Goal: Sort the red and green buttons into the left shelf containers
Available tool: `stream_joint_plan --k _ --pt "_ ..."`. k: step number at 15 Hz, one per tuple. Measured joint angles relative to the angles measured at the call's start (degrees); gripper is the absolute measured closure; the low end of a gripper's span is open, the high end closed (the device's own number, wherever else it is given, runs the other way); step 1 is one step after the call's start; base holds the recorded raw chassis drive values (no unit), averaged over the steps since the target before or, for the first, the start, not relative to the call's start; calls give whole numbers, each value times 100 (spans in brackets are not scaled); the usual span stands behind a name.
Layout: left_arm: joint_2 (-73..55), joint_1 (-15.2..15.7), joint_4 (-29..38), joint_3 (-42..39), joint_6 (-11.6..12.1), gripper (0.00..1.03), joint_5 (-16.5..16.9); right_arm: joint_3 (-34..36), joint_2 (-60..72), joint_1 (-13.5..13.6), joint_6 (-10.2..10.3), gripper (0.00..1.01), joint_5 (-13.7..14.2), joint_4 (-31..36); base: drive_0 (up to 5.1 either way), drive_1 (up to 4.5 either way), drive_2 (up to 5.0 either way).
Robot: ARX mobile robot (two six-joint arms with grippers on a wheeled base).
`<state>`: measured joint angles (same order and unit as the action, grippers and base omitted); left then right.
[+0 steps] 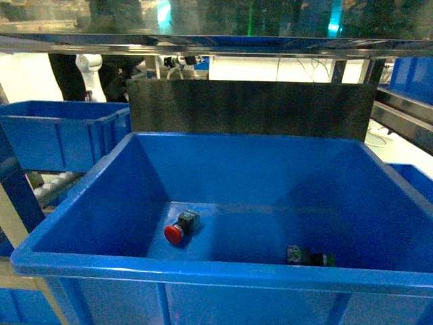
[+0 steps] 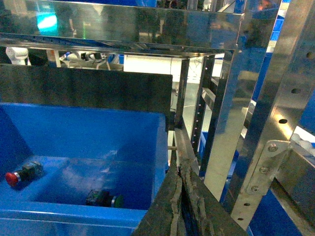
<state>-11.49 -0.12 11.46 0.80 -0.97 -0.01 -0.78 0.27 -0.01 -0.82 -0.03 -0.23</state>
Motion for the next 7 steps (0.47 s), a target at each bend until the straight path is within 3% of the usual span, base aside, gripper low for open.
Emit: stream_joint_plan --k 2,3,7 --pt "188 0 -166 0 0 101 0 0 0 0 0 99 0 0 0 0 0" --pt "726 0 -1034 2 2 101 7 0 0 0 0 99 0 2 0 0 0" --pt "1091 0 -1147 4 2 101 0 0 0 0 0 99 0 -11 0 0 0"
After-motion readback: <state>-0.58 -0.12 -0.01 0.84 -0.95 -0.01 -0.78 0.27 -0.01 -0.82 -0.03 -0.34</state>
